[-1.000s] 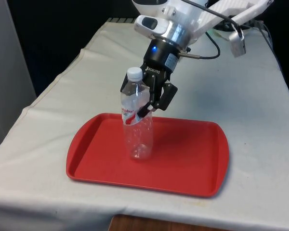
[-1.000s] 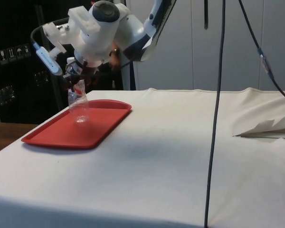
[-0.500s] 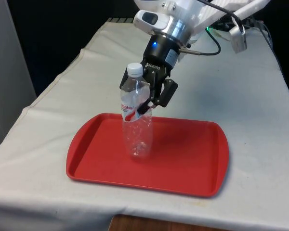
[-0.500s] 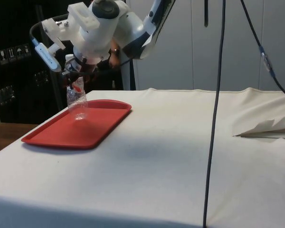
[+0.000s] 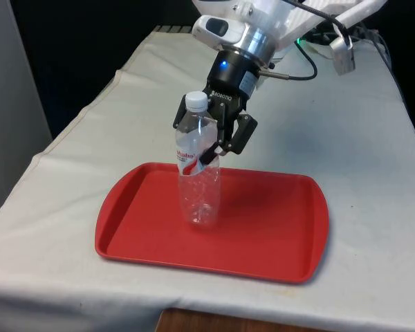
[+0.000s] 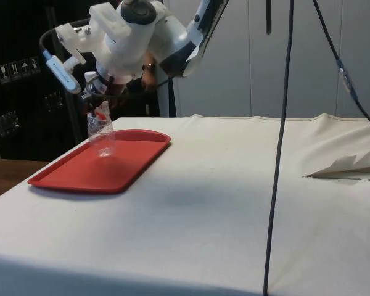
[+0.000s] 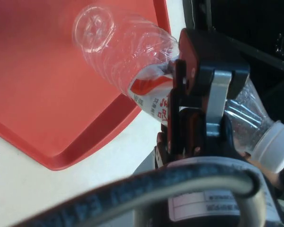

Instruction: Place the bottle upright on the tray.

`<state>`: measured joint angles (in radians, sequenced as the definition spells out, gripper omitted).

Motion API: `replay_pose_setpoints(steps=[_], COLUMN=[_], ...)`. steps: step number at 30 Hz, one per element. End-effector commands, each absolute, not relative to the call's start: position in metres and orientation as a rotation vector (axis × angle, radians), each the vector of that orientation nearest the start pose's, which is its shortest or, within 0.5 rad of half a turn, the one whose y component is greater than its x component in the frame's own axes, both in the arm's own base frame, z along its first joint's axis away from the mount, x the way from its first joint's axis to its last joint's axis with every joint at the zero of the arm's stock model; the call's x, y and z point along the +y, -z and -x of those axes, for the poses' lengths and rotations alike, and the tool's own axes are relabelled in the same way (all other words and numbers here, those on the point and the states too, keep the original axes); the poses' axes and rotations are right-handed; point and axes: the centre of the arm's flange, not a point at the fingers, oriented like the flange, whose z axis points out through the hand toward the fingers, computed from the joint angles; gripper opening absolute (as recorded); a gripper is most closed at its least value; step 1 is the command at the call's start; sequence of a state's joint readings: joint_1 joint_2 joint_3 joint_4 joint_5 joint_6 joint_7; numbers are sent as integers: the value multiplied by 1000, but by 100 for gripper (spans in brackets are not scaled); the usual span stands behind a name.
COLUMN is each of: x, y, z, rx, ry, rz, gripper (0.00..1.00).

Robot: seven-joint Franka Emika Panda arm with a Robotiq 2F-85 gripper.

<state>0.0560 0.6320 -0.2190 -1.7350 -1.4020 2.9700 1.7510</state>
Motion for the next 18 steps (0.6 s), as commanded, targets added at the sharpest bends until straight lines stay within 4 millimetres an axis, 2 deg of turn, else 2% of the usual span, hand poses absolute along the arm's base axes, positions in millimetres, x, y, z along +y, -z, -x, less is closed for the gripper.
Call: replay_pose_setpoints(steps=[1,4,5,11,12,18], x=[-25,-25,-24,-24,-24,-23], y=[-240,-243,-240,-239,-241,-237], z=[-670,-675,-670,-668,-673,-667], rx=[731,740,725,708,722,694], ry=[1242,1276,1243,1237,1261,1224], rz=[2988,2985,2987,2985,2986,2976], gripper=[14,14,14,14,14,14])
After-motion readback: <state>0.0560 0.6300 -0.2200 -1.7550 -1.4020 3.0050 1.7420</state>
